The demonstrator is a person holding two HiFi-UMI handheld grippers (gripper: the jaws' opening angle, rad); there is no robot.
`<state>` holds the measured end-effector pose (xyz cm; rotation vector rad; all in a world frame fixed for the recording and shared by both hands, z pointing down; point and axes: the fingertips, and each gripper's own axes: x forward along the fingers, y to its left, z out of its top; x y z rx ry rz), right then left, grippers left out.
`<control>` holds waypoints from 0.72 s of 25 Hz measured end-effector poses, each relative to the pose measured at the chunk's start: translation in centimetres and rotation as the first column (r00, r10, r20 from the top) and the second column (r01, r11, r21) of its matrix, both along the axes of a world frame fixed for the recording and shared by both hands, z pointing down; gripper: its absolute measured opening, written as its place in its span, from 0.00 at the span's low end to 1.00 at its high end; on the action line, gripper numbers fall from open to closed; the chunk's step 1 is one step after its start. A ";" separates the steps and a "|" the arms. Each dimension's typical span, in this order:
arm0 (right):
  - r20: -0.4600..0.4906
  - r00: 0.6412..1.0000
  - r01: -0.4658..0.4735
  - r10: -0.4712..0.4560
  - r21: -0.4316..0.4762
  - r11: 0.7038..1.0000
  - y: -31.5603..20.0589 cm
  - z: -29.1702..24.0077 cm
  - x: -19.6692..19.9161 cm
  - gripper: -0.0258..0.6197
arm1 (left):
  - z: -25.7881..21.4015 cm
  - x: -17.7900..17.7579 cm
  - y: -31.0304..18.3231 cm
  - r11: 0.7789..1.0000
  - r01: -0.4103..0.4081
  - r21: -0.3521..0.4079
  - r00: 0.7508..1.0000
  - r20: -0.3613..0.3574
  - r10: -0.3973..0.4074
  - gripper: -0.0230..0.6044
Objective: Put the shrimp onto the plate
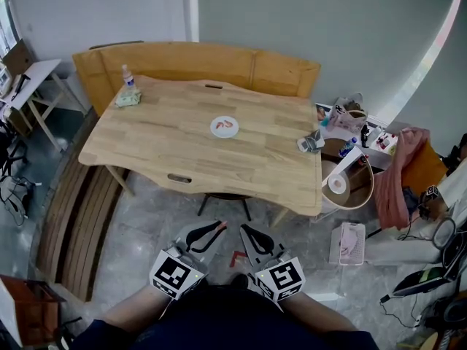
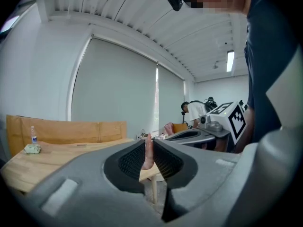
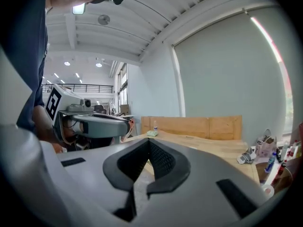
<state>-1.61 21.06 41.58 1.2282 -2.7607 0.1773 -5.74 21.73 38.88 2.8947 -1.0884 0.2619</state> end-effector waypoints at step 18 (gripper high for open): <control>0.031 0.999 0.044 -0.044 0.012 0.999 -3.3 0.7 4.1 0.05 | 0.9 2.7 -3.3 0.996 0.093 0.003 0.995 0.027 -0.093 0.13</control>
